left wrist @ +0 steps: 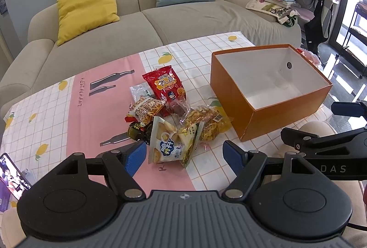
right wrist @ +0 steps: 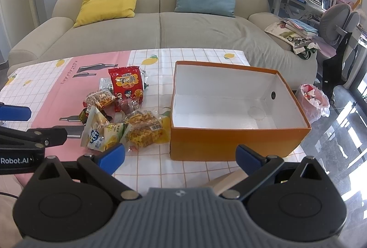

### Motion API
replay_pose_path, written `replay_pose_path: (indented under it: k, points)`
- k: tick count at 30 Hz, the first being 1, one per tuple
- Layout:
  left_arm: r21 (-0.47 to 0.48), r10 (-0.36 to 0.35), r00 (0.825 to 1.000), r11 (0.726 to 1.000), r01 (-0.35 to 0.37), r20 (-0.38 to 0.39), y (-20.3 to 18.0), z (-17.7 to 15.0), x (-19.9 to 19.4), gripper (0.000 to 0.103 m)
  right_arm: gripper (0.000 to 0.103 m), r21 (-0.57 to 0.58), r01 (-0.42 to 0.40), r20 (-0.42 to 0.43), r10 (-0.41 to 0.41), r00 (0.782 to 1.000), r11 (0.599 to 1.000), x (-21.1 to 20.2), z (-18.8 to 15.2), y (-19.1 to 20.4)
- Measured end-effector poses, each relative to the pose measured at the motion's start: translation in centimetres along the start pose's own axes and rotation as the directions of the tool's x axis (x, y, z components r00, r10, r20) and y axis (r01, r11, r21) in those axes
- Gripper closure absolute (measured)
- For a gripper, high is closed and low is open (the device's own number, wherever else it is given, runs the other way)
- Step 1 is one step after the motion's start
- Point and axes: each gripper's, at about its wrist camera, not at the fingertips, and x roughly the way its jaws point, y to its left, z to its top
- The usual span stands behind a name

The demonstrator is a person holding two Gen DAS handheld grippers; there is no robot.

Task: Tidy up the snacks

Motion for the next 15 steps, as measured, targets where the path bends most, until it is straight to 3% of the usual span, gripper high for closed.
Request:
replay_pose_path:
  k: [15]
  points:
    - [-0.003, -0.003, 1.0, 1.0, 0.003, -0.004, -0.12, 0.0, -0.04, 0.014, 0.003, -0.004, -0.005, -0.001, 0.005, 1.0, 1.0, 0.07, -0.17, 0.3]
